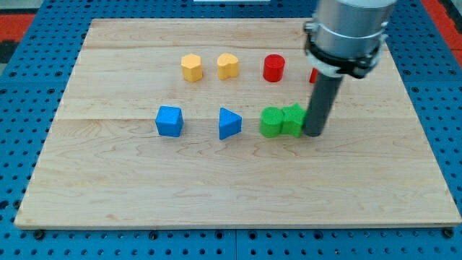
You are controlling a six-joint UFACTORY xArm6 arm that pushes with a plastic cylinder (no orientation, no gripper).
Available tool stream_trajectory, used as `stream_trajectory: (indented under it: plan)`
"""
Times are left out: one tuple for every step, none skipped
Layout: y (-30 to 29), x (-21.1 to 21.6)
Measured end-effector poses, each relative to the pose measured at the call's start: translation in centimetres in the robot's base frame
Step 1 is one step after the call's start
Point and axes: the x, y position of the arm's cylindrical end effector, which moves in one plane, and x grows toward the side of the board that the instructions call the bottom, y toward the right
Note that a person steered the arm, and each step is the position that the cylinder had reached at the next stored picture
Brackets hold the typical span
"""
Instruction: Put green blocks and blue triangle in a diagonal line
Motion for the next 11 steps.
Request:
stream_trajectory:
  plan:
    - [-4.1, 0.0]
    - [-5.5, -2.0]
    - [-3.1, -3.0]
    - [-3.0, -2.5]
    - [-3.1, -5.8]
    - [-8.2, -4.5]
    - [-7.8, -2.4]
    - [-5.2, -2.3]
    - [-5.2, -2.3]
    - [-5.2, 0.3]
    - [-8.5, -2.0]
